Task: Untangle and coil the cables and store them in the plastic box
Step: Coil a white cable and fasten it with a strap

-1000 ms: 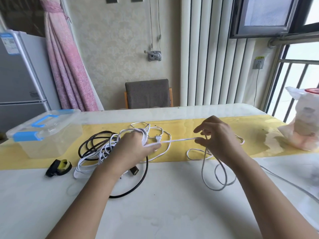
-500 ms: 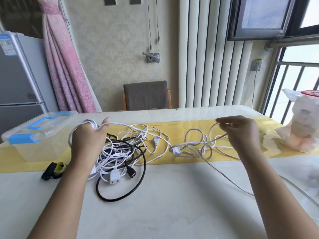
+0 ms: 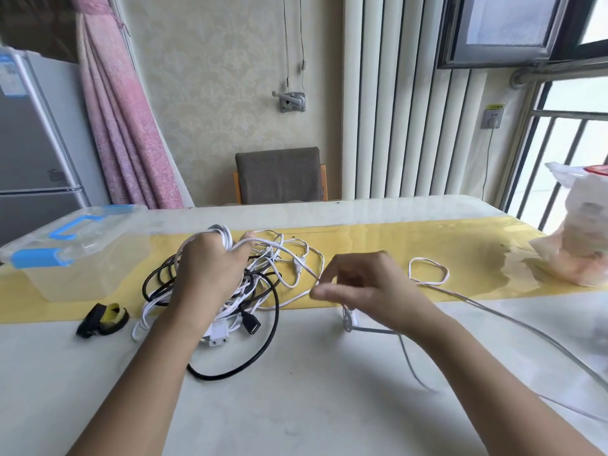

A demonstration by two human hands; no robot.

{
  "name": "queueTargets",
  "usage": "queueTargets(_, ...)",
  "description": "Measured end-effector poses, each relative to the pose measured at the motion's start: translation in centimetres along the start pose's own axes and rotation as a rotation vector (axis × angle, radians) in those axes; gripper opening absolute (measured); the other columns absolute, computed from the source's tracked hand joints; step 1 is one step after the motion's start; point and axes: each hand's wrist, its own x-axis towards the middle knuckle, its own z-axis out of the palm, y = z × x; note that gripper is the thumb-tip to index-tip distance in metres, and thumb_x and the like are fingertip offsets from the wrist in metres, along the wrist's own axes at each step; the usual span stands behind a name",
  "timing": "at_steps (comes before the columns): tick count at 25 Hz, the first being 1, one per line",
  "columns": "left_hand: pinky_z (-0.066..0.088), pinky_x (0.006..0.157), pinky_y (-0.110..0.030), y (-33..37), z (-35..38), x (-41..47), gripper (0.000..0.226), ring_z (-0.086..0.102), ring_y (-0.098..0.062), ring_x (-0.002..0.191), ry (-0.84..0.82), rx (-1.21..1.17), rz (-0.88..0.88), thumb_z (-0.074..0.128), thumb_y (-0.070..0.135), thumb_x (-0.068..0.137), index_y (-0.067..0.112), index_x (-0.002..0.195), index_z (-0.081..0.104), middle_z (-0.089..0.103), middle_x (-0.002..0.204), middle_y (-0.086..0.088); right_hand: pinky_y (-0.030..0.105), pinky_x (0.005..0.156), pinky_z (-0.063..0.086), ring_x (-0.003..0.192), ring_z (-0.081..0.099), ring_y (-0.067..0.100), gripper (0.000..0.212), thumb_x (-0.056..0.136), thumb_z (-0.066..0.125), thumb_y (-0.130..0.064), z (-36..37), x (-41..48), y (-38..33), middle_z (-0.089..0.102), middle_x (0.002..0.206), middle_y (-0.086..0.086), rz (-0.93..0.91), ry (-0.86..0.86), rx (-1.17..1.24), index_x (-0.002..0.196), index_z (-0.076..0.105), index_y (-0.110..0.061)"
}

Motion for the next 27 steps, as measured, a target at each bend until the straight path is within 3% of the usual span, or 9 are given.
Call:
queueTargets(3, 0.025, 0.052, -0.037, -0.1, -0.2, 0.2, 0.051, 0.023, -0.026, 0.058, 0.023, -0.058, -0.036, 0.061, 0.037, 0.088, 0.007, 0.057, 0.032, 0.029, 0.057, -0.013, 0.022, 0.052, 0.032, 0.052, 0.040, 0.010, 0.027, 0.071, 0.079, -0.037, 0.6, 0.4, 0.8, 0.050, 0.056, -0.006, 0.046, -0.016, -0.272, 0.072, 0.056, -0.024)
queueTargets(6, 0.024, 0.051, -0.034, -0.2, -0.1, 0.3, 0.048, 0.024, -0.022, 0.058, 0.003, -0.205, -0.110, 0.060, 0.042, 0.087, 0.009, 0.062, 0.035, 0.030, 0.058, -0.011, 0.020, 0.053, 0.034, 0.057, 0.045, 0.006, 0.029, 0.078, 0.070, -0.021, 0.4, 0.7, 2.0, 0.051, 0.062, -0.010, 0.117, -0.004, -0.485, 0.072, 0.043, -0.029)
queueTargets(9, 0.024, 0.051, -0.032, -0.7, -0.2, 0.6, 0.049, 0.023, -0.022, 0.051, -0.025, -0.459, -0.186, 0.061, 0.049, 0.080, 0.016, 0.057, 0.033, 0.029, 0.049, 0.001, 0.026, 0.058, 0.042, 0.068, 0.055, 0.013, 0.006, 0.081, 0.062, -0.022, -0.1, 0.5, 2.8, 0.061, 0.075, -0.005, 0.250, -0.057, -0.572, 0.084, 0.058, -0.023)
queueTargets(12, 0.017, 0.042, -0.019, -0.5, -0.7, 0.8, 0.049, 0.018, -0.012, 0.036, -0.038, -0.703, -0.271, 0.059, 0.037, 0.089, 0.021, 0.054, 0.028, 0.022, 0.039, 0.012, 0.031, 0.064, 0.049, 0.071, 0.065, 0.021, 0.011, 0.087, 0.057, -0.021, -0.6, 0.4, 3.2, 0.069, 0.079, 0.001, 0.332, -0.028, -0.557, 0.083, 0.065, -0.016)
queueTargets(15, 0.011, 0.040, -0.016, 0.1, -0.9, 0.7, 0.046, 0.013, -0.008, 0.034, -0.173, -0.855, -0.335, 0.052, 0.030, 0.095, 0.022, 0.057, 0.028, 0.019, 0.042, 0.009, 0.029, 0.065, 0.051, 0.065, 0.064, 0.017, 0.016, 0.087, 0.054, -0.007, -0.8, 1.0, 3.2, 0.065, 0.068, -0.002, 0.328, 0.113, -0.365, 0.081, 0.067, -0.013)
queueTargets(19, 0.015, 0.033, -0.010, 0.9, -1.0, 0.0, 0.041, 0.014, -0.006, 0.028, -0.622, -0.827, -0.390, 0.049, 0.034, 0.093, 0.019, 0.059, 0.031, 0.019, 0.040, 0.006, 0.036, 0.082, 0.050, 0.072, 0.063, 0.023, 0.027, 0.097, 0.040, -0.002, -1.1, 1.7, 2.8, 0.065, 0.076, 0.011, 0.523, 0.221, 0.550, 0.080, 0.060, -0.008)
queueTargets(22, 0.015, 0.033, -0.011, 1.5, -0.7, -0.7, 0.042, 0.013, -0.005, 0.029, -0.763, -0.798, -0.364, 0.049, 0.038, 0.091, 0.019, 0.058, 0.032, 0.018, 0.042, 0.007, 0.037, 0.086, 0.046, 0.085, 0.061, 0.029, 0.030, 0.099, 0.036, -0.007, -1.9, 1.9, 3.2, 0.063, 0.088, 0.017, 0.554, 0.282, 0.863, 0.076, 0.056, -0.008)
queueTargets(25, 0.014, 0.033, -0.011, 1.5, -0.8, -0.5, 0.041, 0.012, -0.004, 0.028, -0.766, -0.837, -0.382, 0.049, 0.039, 0.089, 0.019, 0.057, 0.031, 0.017, 0.040, 0.008, 0.031, 0.073, 0.050, 0.078, 0.062, 0.028, 0.026, 0.099, 0.041, -0.011, -2.5, 2.1, 3.6, 0.062, 0.093, 0.021, 0.589, 0.355, 1.076, 0.075, 0.053, -0.007)
queueTargets(27, 0.012, 0.033, -0.012, 1.4, -1.0, -0.2, 0.042, 0.012, -0.002, 0.027, -0.752, -0.895, -0.414, 0.047, 0.038, 0.090, 0.020, 0.057, 0.030, 0.017, 0.038, 0.009, 0.021, 0.056, 0.044, 0.064, 0.054, 0.016, 0.015, 0.096, 0.049, -0.010, -2.4, 2.1, 3.9, 0.062, 0.089, 0.013, 0.601, 0.374, 0.961, 0.084, 0.056, -0.008)
